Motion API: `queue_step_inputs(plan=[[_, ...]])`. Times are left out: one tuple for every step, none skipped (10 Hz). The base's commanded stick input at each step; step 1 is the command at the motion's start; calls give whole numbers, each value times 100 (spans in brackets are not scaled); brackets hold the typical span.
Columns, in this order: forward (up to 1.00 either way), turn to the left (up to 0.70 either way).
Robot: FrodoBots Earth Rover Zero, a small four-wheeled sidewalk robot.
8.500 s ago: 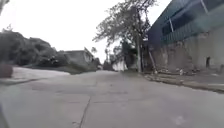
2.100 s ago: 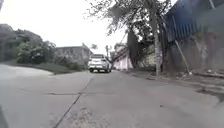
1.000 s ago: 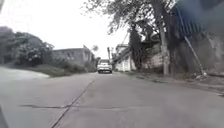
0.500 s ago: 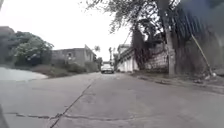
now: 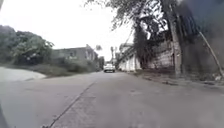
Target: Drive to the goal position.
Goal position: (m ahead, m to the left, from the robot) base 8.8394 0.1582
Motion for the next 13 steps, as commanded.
queue_step_inputs(plan=[[70, 7], [70, 7], [70, 7], [70, 7], [70, 7], [70, 7], [70, 7], [70, 7], [70, 7], [70, 7], [70, 7], [70, 7], [70, 7]])
